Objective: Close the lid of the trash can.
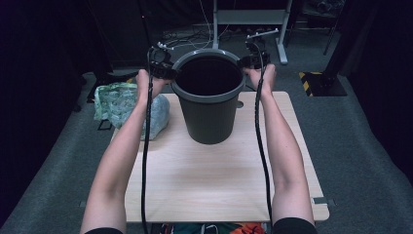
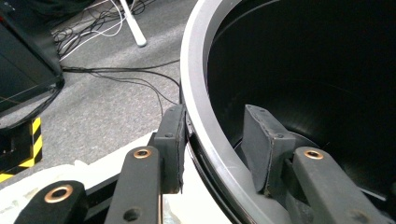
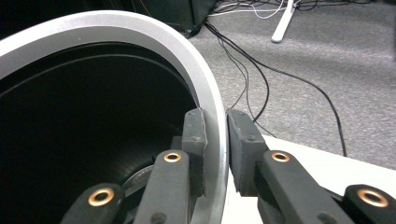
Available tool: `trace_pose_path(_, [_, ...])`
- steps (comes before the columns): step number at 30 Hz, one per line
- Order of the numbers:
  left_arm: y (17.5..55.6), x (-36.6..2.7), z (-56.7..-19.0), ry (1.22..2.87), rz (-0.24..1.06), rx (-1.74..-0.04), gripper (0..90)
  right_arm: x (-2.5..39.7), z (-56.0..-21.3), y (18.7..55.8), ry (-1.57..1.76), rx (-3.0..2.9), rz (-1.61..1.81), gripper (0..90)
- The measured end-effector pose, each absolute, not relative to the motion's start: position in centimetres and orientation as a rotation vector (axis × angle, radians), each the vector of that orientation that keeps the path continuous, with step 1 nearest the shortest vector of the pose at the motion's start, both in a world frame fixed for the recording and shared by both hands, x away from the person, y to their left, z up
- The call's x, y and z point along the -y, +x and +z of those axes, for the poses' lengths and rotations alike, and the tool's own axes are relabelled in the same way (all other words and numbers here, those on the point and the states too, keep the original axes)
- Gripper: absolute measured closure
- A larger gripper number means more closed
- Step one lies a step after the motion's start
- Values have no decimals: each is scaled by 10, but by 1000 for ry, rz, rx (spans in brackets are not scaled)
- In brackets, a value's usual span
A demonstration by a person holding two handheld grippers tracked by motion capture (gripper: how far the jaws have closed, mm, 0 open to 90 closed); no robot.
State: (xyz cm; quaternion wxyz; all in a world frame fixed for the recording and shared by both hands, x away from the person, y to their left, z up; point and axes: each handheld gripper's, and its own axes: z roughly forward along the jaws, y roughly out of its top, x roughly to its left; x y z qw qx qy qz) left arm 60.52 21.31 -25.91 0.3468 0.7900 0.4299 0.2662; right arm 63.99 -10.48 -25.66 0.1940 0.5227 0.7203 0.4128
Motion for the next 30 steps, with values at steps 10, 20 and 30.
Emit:
trace_pose_path(10, [606,-215,-260,2059,696,-1128,593,95,-254,646,1433,-2064,1044,776])
trace_pose_path(20, [608,-219,-264,2057,666,-1145,587,94,-259,649,1438,-2078,1029,699])
trace_pose_path(30, [595,-225,-266,2023,645,-1123,347,109,-253,605,1321,-2000,1130,202])
